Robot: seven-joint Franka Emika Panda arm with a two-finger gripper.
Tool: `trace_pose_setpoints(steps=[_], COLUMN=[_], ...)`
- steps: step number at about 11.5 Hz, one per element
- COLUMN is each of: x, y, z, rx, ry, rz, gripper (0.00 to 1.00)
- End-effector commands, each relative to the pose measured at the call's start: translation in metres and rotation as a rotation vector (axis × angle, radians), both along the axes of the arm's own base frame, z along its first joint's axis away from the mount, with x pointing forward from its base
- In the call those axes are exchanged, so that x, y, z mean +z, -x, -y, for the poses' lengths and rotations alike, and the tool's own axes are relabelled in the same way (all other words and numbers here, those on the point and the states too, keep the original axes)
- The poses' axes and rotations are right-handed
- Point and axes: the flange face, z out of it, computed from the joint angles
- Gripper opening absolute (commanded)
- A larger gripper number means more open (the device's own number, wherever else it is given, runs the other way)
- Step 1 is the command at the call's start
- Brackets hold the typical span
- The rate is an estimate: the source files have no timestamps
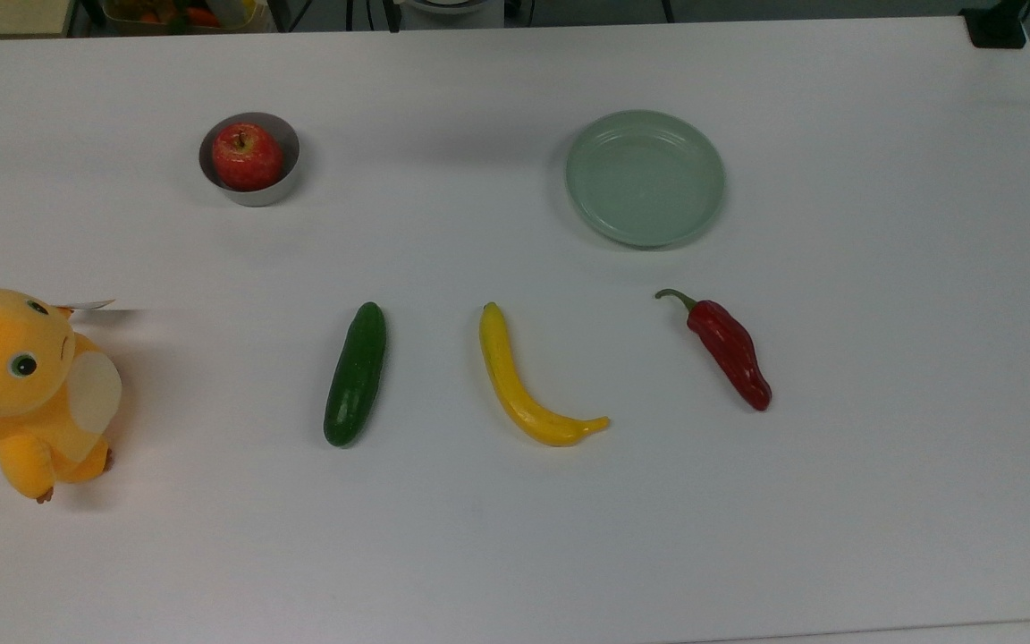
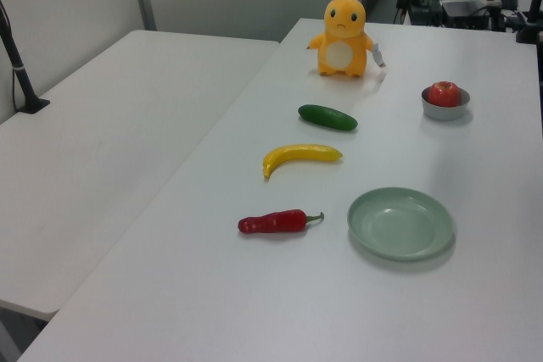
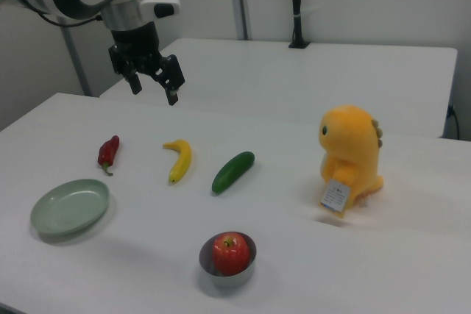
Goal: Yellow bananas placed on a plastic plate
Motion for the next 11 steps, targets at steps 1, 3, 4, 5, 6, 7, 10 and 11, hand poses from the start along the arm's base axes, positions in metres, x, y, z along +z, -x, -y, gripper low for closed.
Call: trace_pose_setpoints(steps=[1,3,4,5,6,7,10,11], x=[-0.005,-0.006,-0.008,-0.016,-0.022,-0.025,-0.02,-0.026], y=[0.004,0.004,0.004,0.004,0.0,-0.005,-0.04,-0.054], z=[0.003,0.001,0.001,0.0,-0.001,-0.013,-0.044,-0.051], rx=[0.021,0.026,0.026,0.032,0.032,0.054,0.083,0.089], ry=[-0.019,-0.018,-0.02,-0.019,-0.019,-0.014,-0.018,-0.019], rz=[-0.001,-0.002,-0.008,-0.02,-0.025,-0.026,0.098,0.133], gripper=[1.0,1.0,1.0,1.0,1.0,1.0,1.0,1.0])
